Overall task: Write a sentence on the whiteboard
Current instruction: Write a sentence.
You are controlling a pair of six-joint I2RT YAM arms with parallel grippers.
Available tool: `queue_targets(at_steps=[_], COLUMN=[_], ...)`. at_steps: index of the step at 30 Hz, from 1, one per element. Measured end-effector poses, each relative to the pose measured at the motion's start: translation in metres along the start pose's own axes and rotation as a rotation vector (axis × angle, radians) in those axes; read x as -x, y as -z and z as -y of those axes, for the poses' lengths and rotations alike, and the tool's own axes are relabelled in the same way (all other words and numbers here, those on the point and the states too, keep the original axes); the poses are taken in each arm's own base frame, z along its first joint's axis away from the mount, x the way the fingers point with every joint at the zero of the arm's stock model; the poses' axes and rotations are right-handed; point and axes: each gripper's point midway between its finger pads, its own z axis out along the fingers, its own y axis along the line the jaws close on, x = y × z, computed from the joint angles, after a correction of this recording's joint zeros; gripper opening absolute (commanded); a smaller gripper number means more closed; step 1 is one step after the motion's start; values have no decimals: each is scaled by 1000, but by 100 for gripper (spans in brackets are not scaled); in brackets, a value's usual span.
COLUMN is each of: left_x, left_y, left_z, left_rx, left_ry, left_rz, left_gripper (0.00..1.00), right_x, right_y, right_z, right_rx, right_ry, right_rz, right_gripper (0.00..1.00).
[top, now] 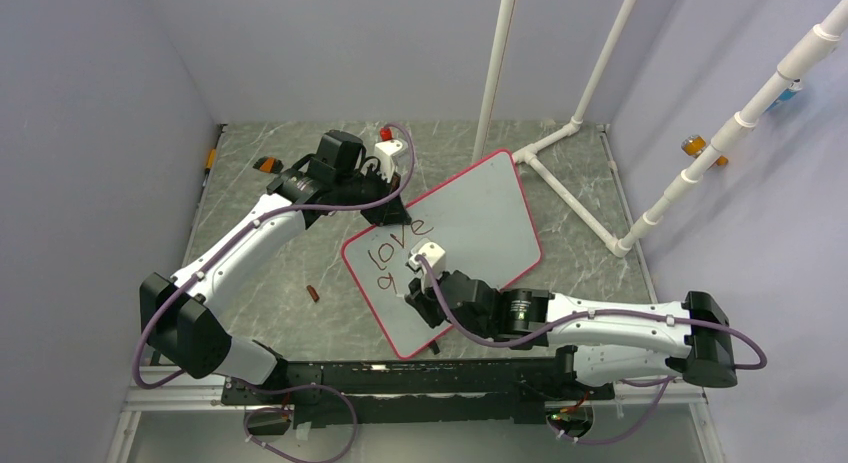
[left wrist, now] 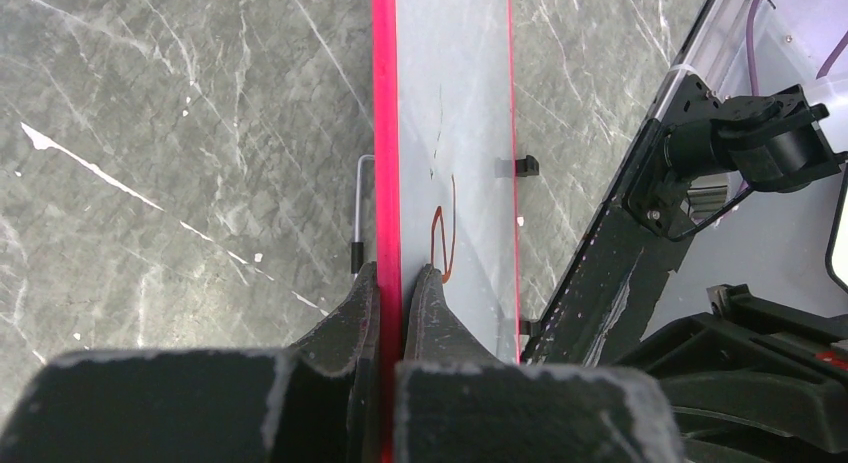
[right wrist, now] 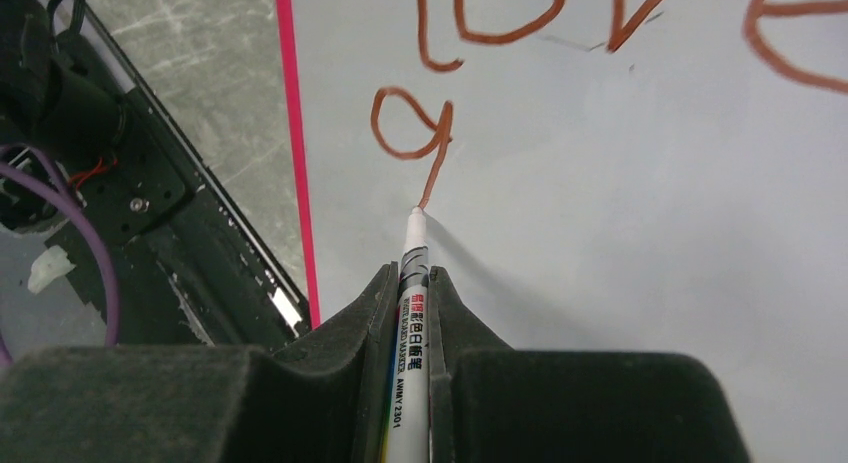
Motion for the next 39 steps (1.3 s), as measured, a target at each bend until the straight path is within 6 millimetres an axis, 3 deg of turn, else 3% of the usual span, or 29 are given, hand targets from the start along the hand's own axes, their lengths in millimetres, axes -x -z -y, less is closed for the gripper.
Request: queue_targets(at_steps=[7, 19, 25, 32, 39], left_x=[0, 1, 1, 0, 0], left_y=[0, 0, 0, 0, 0], left_z=[0, 0, 0, 0, 0], left_rx=[0, 0, 0, -1, -1], left_ry=[-1, -4, -4, 0, 0], left_rz=[0, 3, 3, 2, 2], left_gripper=[0, 0, 0, 0, 0], right_x=[-19, -24, -8, 25, 51], right_y=[1, -4, -10, -12, 0], right_z=[-9, -28, -37, -35, -32], right_rx=[34, 69, 76, 36, 36], right_ry=[-9, 21, 38, 61, 40], right_rz=[-40, -73, -55, 12, 81], right_gripper=[0, 0, 0, 0, 0])
